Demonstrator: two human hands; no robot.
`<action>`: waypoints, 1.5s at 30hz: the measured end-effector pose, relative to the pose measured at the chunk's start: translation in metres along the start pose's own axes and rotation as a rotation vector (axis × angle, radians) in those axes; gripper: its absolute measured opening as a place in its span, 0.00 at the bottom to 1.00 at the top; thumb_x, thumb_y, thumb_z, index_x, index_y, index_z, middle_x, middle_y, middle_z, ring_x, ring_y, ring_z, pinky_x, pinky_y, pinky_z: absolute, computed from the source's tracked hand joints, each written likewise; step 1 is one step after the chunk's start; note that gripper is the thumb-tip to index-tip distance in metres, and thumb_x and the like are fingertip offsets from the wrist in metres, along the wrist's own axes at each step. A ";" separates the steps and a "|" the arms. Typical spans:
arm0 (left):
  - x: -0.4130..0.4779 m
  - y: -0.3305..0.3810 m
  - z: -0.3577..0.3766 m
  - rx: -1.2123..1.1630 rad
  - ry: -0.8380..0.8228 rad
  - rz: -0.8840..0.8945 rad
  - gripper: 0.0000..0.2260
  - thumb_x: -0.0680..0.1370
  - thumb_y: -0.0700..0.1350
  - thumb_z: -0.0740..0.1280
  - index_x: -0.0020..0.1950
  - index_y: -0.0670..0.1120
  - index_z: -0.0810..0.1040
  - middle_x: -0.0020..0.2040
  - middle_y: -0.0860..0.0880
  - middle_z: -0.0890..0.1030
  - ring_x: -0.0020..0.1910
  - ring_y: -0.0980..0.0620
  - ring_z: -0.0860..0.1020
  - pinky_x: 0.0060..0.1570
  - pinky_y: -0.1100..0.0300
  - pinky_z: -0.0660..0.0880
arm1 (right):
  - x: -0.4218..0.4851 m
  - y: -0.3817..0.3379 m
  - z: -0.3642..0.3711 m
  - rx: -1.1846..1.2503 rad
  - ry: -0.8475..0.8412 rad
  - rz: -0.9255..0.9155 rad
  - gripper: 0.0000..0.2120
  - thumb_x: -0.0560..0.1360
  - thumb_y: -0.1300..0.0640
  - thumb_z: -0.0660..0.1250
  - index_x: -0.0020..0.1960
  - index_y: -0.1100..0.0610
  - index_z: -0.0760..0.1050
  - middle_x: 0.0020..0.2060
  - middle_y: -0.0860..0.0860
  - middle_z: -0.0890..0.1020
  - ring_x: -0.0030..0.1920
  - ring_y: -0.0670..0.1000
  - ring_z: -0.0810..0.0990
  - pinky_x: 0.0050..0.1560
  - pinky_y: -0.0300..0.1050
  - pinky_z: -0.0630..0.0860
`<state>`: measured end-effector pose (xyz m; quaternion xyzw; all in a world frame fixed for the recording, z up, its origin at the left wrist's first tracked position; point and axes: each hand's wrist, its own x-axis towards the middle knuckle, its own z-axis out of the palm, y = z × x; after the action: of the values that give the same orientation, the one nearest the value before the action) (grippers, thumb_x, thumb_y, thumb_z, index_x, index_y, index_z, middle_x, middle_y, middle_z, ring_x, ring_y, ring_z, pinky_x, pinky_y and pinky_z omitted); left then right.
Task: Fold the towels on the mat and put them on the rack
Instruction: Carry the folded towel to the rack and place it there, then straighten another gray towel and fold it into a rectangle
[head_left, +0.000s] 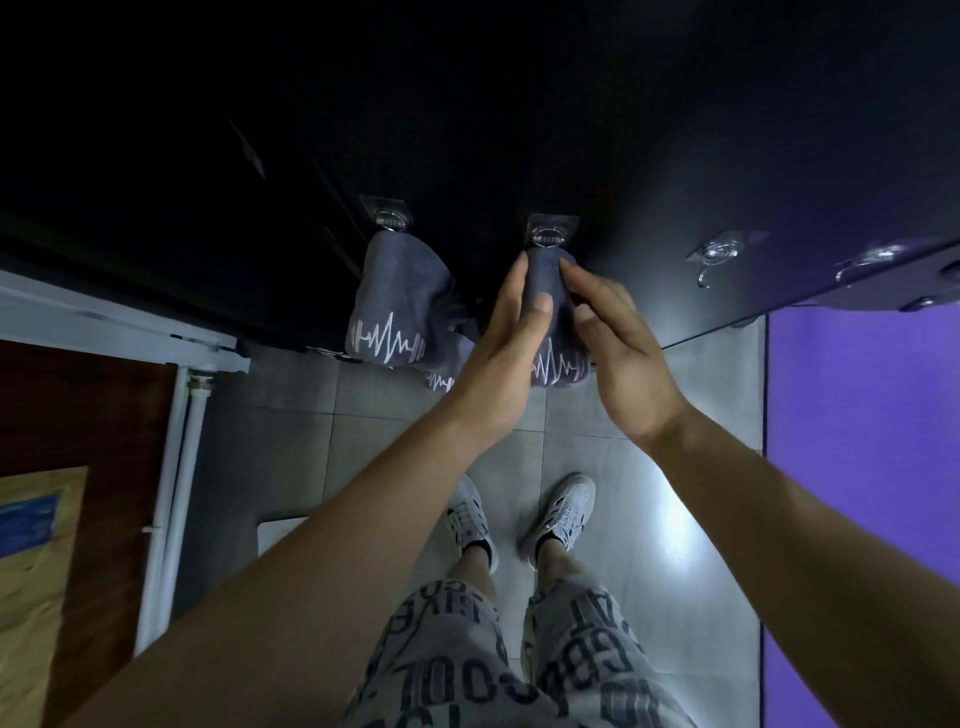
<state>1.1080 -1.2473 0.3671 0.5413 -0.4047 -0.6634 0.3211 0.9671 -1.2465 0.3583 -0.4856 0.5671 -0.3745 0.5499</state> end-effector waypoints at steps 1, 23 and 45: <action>0.001 -0.002 0.001 -0.008 0.014 0.001 0.38 0.76 0.66 0.58 0.83 0.56 0.51 0.82 0.55 0.56 0.79 0.59 0.58 0.79 0.50 0.57 | 0.002 0.002 0.000 0.059 0.012 0.038 0.19 0.81 0.60 0.58 0.70 0.51 0.74 0.66 0.48 0.75 0.70 0.44 0.72 0.70 0.41 0.69; -0.023 0.066 0.022 1.143 0.085 0.405 0.17 0.81 0.53 0.62 0.67 0.49 0.75 0.65 0.48 0.75 0.65 0.46 0.73 0.62 0.46 0.73 | -0.099 0.043 -0.078 -0.904 0.064 0.147 0.20 0.80 0.54 0.66 0.70 0.56 0.74 0.66 0.54 0.79 0.65 0.59 0.75 0.65 0.52 0.73; -0.115 -0.080 0.376 1.818 -1.202 0.808 0.25 0.79 0.61 0.61 0.72 0.49 0.70 0.68 0.42 0.74 0.68 0.40 0.72 0.65 0.45 0.67 | -0.437 0.152 -0.081 -0.484 0.976 0.966 0.24 0.76 0.44 0.69 0.69 0.49 0.74 0.65 0.52 0.77 0.68 0.58 0.71 0.67 0.57 0.66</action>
<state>0.7648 -1.0391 0.3818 0.0014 -0.9620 -0.1275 -0.2414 0.8331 -0.7967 0.3359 -0.0667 0.9658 -0.1278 0.2156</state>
